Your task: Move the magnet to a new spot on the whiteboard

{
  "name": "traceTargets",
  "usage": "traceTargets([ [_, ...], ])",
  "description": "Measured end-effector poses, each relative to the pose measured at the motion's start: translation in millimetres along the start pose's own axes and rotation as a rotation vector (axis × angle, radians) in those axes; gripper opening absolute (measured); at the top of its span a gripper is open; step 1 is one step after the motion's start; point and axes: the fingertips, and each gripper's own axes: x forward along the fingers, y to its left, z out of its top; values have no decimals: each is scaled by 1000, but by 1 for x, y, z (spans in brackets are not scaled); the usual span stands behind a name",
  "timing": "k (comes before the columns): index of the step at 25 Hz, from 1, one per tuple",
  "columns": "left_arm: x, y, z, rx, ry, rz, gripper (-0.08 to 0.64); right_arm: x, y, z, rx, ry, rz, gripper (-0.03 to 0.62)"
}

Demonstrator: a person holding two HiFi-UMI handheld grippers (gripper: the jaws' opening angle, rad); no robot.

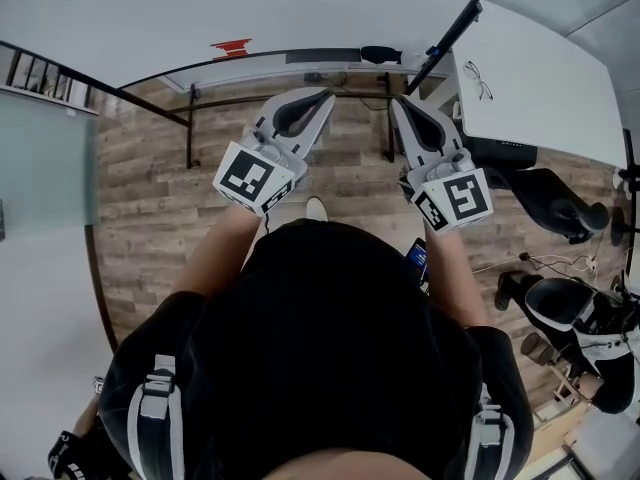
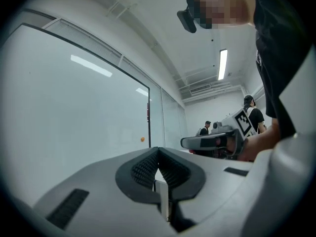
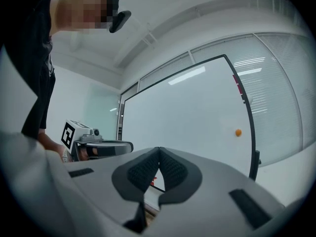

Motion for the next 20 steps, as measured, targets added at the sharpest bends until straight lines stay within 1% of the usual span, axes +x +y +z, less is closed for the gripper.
traceTargets([
  [5, 2, 31, -9, -21, 5, -28, 5, 25, -8, -6, 11, 4, -61, 2],
  [9, 4, 48, -11, -18, 13, -35, 5, 35, -12, -11, 12, 14, -92, 2],
  [14, 14, 53, -15, -38, 12, -59, 5, 36, -21, -9, 12, 23, -128, 2],
  [17, 21, 55, -13, -35, 8, -80, 5, 38, -30, -8, 37, 12, -147, 2],
  [20, 24, 56, -12, -38, 4, -85, 5, 40, -39, -10, 34, 15, -170, 2],
])
